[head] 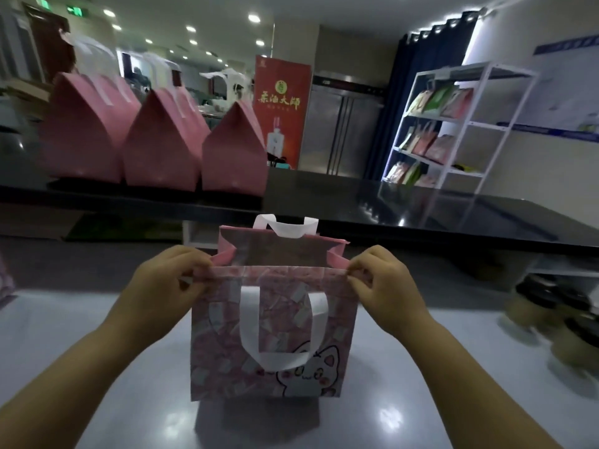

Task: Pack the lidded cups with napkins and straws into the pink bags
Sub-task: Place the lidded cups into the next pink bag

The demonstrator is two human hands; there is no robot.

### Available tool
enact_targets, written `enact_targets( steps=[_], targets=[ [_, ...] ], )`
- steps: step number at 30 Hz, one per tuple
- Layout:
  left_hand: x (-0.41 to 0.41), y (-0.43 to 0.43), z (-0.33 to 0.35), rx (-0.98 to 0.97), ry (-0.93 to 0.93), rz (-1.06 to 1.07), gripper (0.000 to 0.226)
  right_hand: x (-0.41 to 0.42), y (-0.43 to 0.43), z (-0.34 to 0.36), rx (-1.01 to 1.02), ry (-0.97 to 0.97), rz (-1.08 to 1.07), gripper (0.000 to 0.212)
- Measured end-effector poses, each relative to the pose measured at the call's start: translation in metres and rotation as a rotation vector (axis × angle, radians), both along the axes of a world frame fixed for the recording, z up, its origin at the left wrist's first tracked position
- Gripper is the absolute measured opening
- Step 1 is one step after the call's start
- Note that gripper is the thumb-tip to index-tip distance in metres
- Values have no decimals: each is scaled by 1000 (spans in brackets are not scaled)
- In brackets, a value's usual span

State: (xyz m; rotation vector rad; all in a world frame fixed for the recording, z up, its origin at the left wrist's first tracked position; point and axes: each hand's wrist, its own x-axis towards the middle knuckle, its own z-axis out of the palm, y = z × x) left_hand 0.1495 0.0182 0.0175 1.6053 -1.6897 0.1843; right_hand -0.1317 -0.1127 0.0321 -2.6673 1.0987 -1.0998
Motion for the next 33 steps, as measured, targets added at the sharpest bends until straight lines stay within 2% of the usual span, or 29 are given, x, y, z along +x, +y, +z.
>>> enact_targets(
  steps=[7,15,23,33],
  targets=[
    [-116,-46,-9,-2,19,-96,18,-120,-26,-2,-44,-32,-106,6],
    [-211,-123,-9,-45,-19,-221,25,-216,-83,-9,-73,-54,-242,7],
    [-281,-214,-18,-104,25,-273,23,-284,-163,-7,-98,-36,-329,6],
    [-330,-275,-25,-23,27,-298,24,-349,-222,-27,42,47,-293,10]
  ],
)
